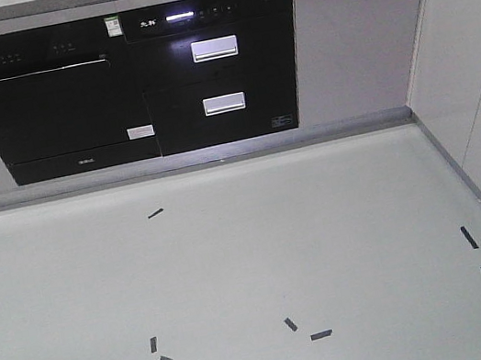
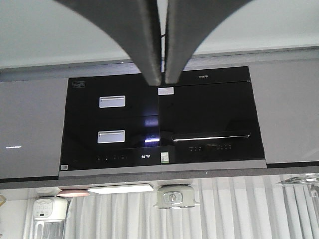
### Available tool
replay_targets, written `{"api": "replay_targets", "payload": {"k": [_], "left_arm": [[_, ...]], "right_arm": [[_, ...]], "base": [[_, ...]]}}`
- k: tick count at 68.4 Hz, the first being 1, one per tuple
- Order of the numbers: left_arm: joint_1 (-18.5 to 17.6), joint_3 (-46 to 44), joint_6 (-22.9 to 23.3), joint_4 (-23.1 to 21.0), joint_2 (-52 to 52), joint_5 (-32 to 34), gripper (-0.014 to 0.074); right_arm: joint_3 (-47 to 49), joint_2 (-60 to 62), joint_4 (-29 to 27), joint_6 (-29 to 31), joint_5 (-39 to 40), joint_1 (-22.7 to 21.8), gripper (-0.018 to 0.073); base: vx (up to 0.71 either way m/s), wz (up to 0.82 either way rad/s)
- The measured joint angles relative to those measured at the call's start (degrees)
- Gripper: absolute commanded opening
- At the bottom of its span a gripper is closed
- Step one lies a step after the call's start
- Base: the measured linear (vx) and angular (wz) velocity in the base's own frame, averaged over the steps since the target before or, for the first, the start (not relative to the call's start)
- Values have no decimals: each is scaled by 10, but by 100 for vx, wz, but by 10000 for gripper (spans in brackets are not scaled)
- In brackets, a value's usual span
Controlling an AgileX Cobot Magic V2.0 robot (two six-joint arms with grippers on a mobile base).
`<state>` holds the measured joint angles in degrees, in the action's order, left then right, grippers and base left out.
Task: Transfer vegetables to tray and serve
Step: 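Drive the base forward to the counter with the pot, tray and plate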
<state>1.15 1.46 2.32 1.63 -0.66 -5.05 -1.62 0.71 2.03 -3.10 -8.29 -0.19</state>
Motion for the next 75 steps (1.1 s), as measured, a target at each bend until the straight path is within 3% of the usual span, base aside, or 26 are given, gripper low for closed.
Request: {"api": "replay_targets", "payload": {"k": [75], "left_arm": [[0,0,0,0,0,0,3]], "right_arm": [[0,0,0,0,0,0,-8]], "base": [[6,0]]}}
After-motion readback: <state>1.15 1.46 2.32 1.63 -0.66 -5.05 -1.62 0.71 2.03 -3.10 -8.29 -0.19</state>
